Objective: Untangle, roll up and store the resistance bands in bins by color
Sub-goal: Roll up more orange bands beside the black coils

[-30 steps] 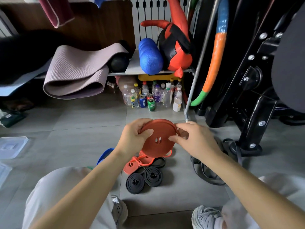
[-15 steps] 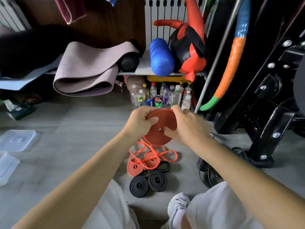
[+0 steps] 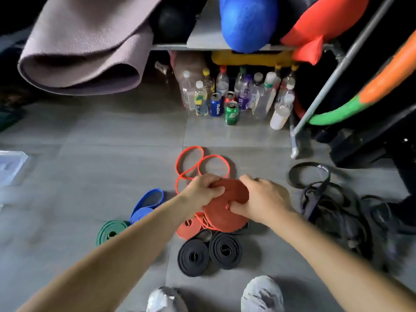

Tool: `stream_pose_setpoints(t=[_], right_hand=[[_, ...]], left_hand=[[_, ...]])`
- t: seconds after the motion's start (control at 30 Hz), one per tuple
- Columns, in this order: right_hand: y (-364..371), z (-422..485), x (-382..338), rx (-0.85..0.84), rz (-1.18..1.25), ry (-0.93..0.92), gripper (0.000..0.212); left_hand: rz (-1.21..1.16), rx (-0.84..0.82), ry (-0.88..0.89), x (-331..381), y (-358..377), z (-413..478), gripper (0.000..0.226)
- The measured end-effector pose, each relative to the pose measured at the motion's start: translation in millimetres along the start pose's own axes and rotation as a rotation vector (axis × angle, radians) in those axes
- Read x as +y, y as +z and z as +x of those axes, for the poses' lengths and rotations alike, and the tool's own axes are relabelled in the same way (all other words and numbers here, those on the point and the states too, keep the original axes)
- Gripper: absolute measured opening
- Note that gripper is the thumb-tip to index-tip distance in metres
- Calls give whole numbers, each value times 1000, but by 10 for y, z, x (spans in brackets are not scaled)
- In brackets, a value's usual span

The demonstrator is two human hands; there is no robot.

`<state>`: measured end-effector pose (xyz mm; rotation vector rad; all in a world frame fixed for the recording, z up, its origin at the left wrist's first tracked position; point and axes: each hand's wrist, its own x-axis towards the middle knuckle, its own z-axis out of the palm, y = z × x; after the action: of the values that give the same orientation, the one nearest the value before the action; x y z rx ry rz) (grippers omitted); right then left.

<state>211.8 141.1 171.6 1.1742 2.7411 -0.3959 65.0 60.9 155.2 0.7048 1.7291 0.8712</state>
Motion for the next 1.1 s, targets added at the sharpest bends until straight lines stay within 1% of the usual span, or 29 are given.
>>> stream_pose_setpoints(t=[0.07, 0.1, 0.17, 0.23, 0.3, 0.37, 0.43, 0.5, 0.63, 0.67, 0.73, 0.77, 0.8, 0.83, 0.87, 0.93, 1.0, 1.07, 1.1], right_hand=[[379, 154, 55, -100, 57, 17, 60], [546, 216, 76, -140, 85, 16, 58], [877, 322, 110, -207, 128, 4, 57], [1175, 395, 122, -281, 181, 42, 60], [1430, 450, 116, -326, 192, 91, 65], [1677, 466, 96, -368, 193, 104, 70], [1898, 453, 77, -417, 192, 100, 62], [2080, 438, 83, -461, 209, 135, 53], [2241, 465, 133, -458, 260, 260, 55], [2257, 474, 152, -444, 276, 279, 55], [2276, 481, 201, -408, 317, 321, 50], [2280, 482, 227, -393, 344, 346, 47], [2280, 478, 254, -384, 371, 375, 44], [2285, 473, 286, -378, 394, 405, 43], [2284, 463, 317, -378, 412, 433, 42], [2291, 436, 370, -390, 447, 471, 42], [2304, 418, 406, -405, 486, 477, 44], [2299, 435, 412, -404, 496, 464, 46], [2292, 458, 410, -393, 485, 454, 47]], left_hand=[[-40, -26, -71, -337, 40, 207, 18], [-54, -32, -92, -514, 61, 301, 19], [-136, -20, -149, -811, 114, 447, 26], [-202, -8, -235, -1071, 169, 579, 24], [-197, 4, -337, -1308, 227, 684, 19], [-198, 11, -416, -1547, 292, 765, 21], [-162, 19, -433, -1710, 342, 818, 22], [6, 41, -336, -1822, 372, 868, 20], [430, 194, -39, -2026, 287, 989, 19], [584, 188, 27, -2096, 227, 1038, 25], [1003, 66, 183, -2240, 89, 1126, 54], [1143, 11, 256, -2315, 26, 1165, 66], [1231, -26, 327, -2376, -21, 1202, 72], [1284, -52, 390, -2400, -58, 1243, 71], [1292, -44, 461, -2405, -90, 1283, 61], [1230, 0, 599, -2340, -136, 1384, 31], [1238, -27, 717, -2295, -150, 1508, 18], [1225, -107, 745, -2244, -152, 1579, 14], [1156, -120, 657, -2215, -158, 1598, 18]])
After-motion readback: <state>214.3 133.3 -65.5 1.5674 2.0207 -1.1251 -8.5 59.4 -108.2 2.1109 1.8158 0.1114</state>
